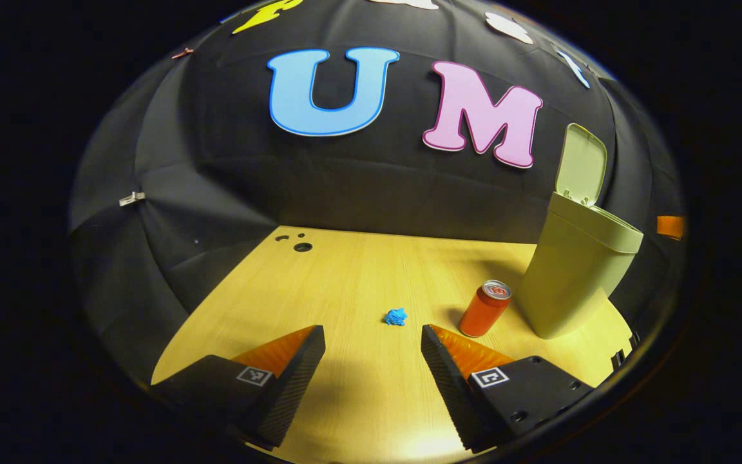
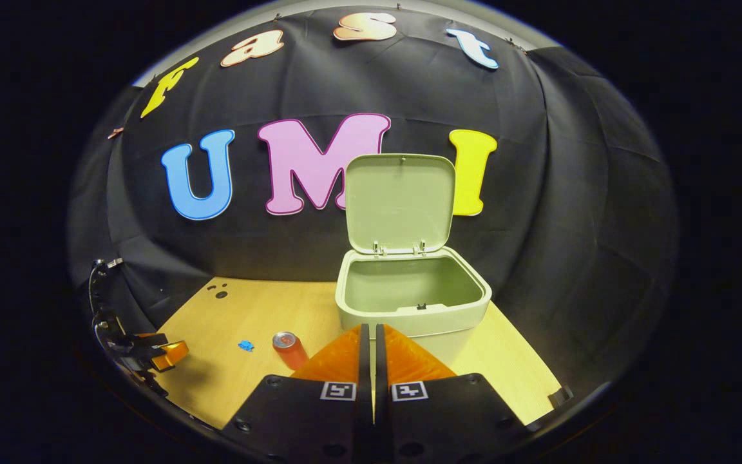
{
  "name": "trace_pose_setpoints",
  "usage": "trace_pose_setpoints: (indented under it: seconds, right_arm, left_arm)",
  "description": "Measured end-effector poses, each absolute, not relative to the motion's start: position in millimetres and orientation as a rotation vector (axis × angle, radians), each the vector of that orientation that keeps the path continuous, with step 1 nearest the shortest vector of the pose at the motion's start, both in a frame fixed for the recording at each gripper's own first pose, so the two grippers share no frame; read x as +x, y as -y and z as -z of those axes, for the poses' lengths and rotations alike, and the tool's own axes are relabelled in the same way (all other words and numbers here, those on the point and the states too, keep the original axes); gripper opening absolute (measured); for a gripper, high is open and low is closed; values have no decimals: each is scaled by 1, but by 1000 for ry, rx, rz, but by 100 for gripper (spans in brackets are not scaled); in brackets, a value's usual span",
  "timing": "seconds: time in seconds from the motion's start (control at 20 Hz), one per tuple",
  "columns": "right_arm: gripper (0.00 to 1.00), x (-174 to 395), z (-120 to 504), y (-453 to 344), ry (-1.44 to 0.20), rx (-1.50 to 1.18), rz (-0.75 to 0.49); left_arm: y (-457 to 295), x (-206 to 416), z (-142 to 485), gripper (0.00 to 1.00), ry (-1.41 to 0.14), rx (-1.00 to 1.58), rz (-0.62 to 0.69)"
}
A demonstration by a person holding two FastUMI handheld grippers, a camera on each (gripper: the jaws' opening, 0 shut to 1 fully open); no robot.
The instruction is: Press the lid of the desktop garbage bin to open it, pick up the crumpled paper on the desktop and throw it into the bin, then pick up the pop can on the desktop and drop it into the bin, and finally close the garbage bin lid.
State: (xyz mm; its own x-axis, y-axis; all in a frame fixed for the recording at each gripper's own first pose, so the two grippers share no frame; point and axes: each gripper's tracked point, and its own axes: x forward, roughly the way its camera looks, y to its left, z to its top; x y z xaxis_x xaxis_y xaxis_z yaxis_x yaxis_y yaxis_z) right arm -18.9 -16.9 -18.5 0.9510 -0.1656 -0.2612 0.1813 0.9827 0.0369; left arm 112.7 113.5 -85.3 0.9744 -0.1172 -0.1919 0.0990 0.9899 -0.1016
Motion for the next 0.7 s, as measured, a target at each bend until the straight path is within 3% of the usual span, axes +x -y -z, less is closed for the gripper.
trace_pose_setpoints:
  seconds: [0.05,0.15,0.3,0.35,0.55,0.7]
  right_arm:
    - [6,-19,23,20,-270,63,177]
    - [17,-16,35,26,-289,63,179]
    - [77,-18,60,34,-348,60,176]
    - [86,-17,67,34,-362,63,169]
    - [95,-18,90,39,-414,54,158]
    - [96,-19,102,37,-455,62,140]
  left_arm:
    - [-110,123,90,96,-214,-91,112]
    - [-103,142,94,96,-234,-85,119]
    - [-94,170,106,96,-275,-72,131]
    - [-91,179,110,96,-289,-70,132]
    - [-84,211,124,96,-329,-36,128]
    - [-72,233,137,96,-358,1,145]
